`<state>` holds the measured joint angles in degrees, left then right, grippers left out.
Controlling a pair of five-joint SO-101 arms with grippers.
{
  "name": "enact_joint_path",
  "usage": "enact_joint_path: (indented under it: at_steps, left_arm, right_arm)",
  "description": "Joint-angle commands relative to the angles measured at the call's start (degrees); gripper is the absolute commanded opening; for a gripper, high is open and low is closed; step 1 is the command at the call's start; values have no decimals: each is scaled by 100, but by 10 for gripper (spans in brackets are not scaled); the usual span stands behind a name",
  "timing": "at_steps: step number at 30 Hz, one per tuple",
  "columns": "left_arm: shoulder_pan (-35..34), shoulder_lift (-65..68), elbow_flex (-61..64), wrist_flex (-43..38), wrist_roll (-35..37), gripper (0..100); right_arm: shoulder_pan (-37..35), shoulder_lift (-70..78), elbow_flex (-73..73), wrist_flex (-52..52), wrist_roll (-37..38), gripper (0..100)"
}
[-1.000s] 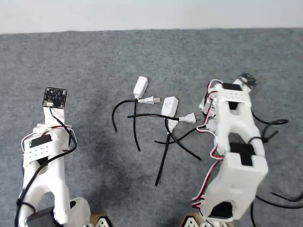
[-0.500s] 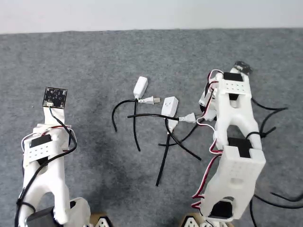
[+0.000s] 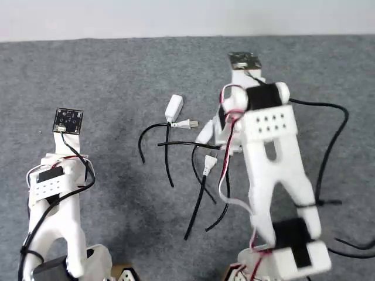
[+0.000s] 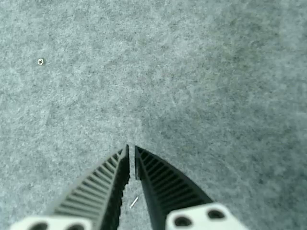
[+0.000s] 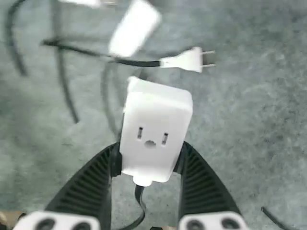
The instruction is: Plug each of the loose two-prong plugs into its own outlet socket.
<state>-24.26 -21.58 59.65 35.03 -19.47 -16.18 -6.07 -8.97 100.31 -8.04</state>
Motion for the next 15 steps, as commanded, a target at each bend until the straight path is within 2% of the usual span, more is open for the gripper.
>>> enact_joint_path:
  at_steps: [1, 4, 9, 15]
  left_arm:
    - [53, -141, -84, -114, -79, 15]
    - [53, -141, -84, -114, -79, 15]
    - [53, -141, -84, -114, -79, 15]
    - [44, -141, -84, -105, -79, 15]
  right_arm:
    - [-268, -910, -299, 198, 97, 9]
    - [-462, -1288, -308, 136, 185, 9]
    - [-1332, -1059, 141, 75, 176, 11]
    - [-2308, 22, 1275, -1130, -70, 9]
